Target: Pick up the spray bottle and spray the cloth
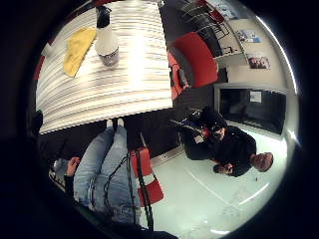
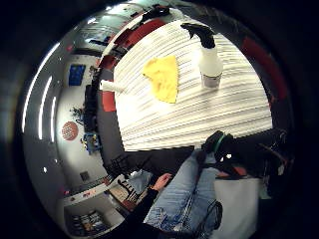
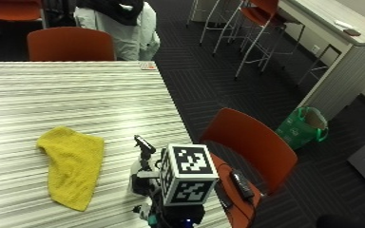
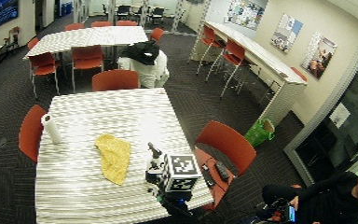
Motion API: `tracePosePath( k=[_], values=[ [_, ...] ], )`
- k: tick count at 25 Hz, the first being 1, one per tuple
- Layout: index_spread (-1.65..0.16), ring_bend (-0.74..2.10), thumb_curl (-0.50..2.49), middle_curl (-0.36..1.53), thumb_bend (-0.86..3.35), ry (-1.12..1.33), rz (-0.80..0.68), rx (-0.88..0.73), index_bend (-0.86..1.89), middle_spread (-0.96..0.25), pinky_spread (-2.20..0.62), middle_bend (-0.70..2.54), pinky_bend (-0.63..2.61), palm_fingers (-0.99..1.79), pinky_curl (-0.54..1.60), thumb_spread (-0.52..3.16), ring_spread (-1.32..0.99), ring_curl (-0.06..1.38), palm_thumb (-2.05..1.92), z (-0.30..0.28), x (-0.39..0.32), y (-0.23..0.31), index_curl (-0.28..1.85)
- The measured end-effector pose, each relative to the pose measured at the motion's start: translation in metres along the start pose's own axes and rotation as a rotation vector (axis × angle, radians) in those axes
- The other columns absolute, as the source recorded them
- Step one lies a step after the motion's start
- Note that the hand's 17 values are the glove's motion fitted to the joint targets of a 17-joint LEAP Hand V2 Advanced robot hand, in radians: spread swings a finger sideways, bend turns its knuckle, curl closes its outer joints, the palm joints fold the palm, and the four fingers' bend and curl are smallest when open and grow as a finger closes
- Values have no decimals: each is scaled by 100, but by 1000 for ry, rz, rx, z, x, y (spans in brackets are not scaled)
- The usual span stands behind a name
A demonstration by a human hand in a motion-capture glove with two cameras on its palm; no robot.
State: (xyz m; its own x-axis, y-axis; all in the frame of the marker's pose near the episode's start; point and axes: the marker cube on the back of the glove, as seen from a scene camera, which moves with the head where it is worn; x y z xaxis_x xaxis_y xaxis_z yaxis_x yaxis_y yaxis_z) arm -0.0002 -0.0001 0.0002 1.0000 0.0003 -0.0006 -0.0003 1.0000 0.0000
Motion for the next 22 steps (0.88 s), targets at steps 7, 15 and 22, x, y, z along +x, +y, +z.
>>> tracePosePath(
  k=[7,15,22],
  values=[
    [-43,8,24,3,38,-1,6,-7,35,-17,14,13,15,-34,4,45,-6,-1,68,1,1,0,15],
    [-53,9,33,6,33,-2,8,-8,31,-21,18,13,15,-35,7,60,-8,-1,72,3,1,0,20],
    [-56,9,40,7,27,-5,10,-14,29,-22,19,12,14,-35,9,67,-9,-1,74,5,1,1,24]
  ],
)
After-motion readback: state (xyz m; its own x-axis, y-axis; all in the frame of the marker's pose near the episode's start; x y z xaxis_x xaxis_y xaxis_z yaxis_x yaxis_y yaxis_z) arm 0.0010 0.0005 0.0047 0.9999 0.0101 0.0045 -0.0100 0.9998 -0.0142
